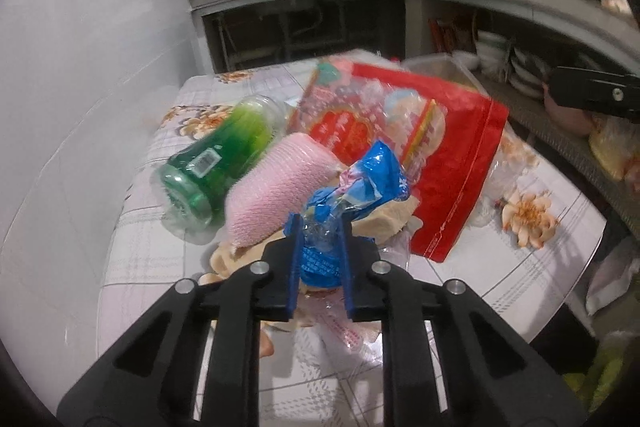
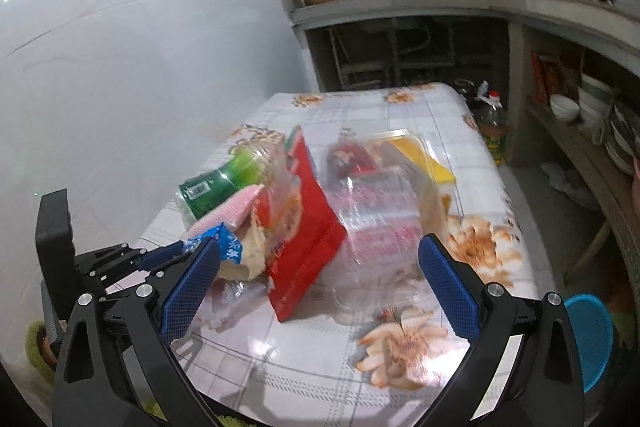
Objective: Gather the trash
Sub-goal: 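Reach the left tool to the blue wrapper and close on it, then grasp the pink mesh scrubber with the right tool while the left holds the wrapper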
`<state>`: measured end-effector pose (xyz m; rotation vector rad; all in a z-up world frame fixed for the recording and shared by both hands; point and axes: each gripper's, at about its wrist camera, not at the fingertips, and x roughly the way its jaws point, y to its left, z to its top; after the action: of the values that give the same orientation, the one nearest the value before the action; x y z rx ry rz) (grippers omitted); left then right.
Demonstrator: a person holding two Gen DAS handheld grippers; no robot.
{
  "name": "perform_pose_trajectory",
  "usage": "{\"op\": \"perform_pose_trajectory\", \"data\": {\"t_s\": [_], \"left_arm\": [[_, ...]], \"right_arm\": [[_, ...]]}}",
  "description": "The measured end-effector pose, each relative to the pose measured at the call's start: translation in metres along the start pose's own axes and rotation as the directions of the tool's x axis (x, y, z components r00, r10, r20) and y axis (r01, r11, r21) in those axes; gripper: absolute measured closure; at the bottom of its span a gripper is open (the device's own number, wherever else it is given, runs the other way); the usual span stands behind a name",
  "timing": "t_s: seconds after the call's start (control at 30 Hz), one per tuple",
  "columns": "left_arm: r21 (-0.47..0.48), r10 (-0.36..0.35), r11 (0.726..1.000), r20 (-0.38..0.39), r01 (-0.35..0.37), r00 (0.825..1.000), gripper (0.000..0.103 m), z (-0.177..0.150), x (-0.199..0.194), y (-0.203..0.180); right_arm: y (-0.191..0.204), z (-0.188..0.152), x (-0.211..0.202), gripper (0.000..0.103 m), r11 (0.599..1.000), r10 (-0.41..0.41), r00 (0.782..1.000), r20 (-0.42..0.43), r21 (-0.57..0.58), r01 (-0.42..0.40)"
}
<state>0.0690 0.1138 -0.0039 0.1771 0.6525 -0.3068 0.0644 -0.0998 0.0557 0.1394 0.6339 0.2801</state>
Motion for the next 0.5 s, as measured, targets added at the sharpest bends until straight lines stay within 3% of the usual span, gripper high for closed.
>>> {"op": "perform_pose_trajectory", "data": {"t_s": [0.1, 0.17, 0.27, 0.37, 0.43, 0.5], "left_arm": [[-0.057, 0.008, 0.998, 0.015, -0.007, 1.0, 0.093, -0.003, -0.012, 0.013], [-0.098, 0.025, 0.995, 0.016, -0.023, 1.0, 0.093, -0.008, -0.018, 0.023], [-0.175, 0.038, 0.984, -0.001, -0.037, 0.999, 0.094, -0.017, -0.025, 0.043], [-0.22, 0.078, 0.972, -0.024, -0.082, 0.997, 0.094, -0.027, -0.028, 0.056], [-0.253, 0.092, 0.962, -0.04, -0.1, 0.995, 0.094, -0.032, -0.028, 0.063], [-0.286, 0.101, 0.952, -0.053, -0.112, 0.993, 0.094, -0.039, -0.029, 0.071]], "right_arm": [[0.021, 0.019, 0.005, 0.006, 0.983, 0.086, 0.996, -0.008, -0.162, -0.087], [0.044, 0.035, 0.012, 0.006, 0.927, 0.128, 0.991, -0.034, -0.351, -0.132], [0.073, 0.063, 0.031, 0.006, 0.835, 0.182, 0.975, -0.124, -0.503, -0.22], [0.106, 0.082, 0.063, 0.006, 0.718, 0.232, 0.928, -0.292, -0.592, -0.365], [0.129, 0.081, 0.092, 0.006, 0.609, 0.191, 0.896, -0.402, -0.667, -0.429], [0.145, 0.072, 0.116, 0.006, 0.532, 0.137, 0.855, -0.5, -0.691, -0.489]]}}
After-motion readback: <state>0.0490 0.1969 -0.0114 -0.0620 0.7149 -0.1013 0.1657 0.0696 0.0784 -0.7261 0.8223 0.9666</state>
